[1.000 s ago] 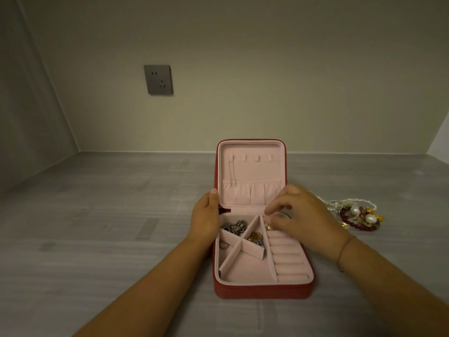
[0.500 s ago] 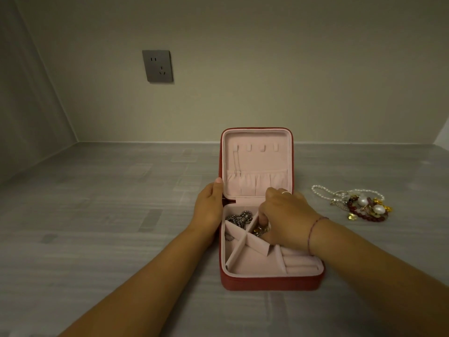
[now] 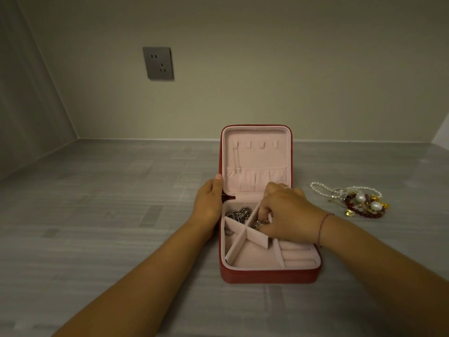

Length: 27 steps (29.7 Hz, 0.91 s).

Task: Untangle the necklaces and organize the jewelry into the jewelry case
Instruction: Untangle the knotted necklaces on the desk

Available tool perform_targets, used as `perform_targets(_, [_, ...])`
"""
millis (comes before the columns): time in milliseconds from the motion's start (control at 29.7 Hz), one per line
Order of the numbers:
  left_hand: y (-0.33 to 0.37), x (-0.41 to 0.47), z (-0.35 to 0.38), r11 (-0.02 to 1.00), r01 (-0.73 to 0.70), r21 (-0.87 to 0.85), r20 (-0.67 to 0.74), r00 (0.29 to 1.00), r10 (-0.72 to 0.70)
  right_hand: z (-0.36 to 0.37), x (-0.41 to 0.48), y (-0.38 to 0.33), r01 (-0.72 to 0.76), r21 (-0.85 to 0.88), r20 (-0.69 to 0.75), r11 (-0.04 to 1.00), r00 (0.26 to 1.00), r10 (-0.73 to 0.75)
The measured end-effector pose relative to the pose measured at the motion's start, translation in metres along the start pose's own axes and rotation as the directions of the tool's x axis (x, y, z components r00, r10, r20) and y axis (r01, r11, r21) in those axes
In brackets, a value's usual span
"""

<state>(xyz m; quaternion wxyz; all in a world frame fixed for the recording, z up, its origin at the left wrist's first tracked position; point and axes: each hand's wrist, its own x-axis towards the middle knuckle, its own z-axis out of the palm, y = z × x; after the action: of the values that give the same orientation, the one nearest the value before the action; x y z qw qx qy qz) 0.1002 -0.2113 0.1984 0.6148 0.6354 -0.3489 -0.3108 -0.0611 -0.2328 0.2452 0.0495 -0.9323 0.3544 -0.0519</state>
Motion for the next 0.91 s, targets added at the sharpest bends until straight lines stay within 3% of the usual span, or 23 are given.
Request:
perform_targets(168, [-0.002,0.002,-0.001,1.0,0.004,-0.009,0.01,1.0,-0.004,-0.017,-0.001,0.015,0.023,0.374,-0.095,0.927,0.995,0.014])
perform_targets(371, [-0.003,0.002,-0.002,1.0,-0.006,-0.005,0.037,0.999,0.006,-0.028,-0.009,0.02,-0.017,0.671,-0.05,0.741,0.996,0.068])
perform_targets(573, [-0.002,0.002,-0.001,1.0,0.002,0.002,0.031,1.0,-0.002,-0.049,-0.013,0.02,0.054,0.837,-0.154,0.544,0.978,0.14])
perform_targets(909, [-0.002,0.002,-0.003,1.0,-0.007,0.024,0.024,1.0,0.006,-0.094,-0.031,0.019,0.252,0.915,-0.319,0.314,0.93,0.181])
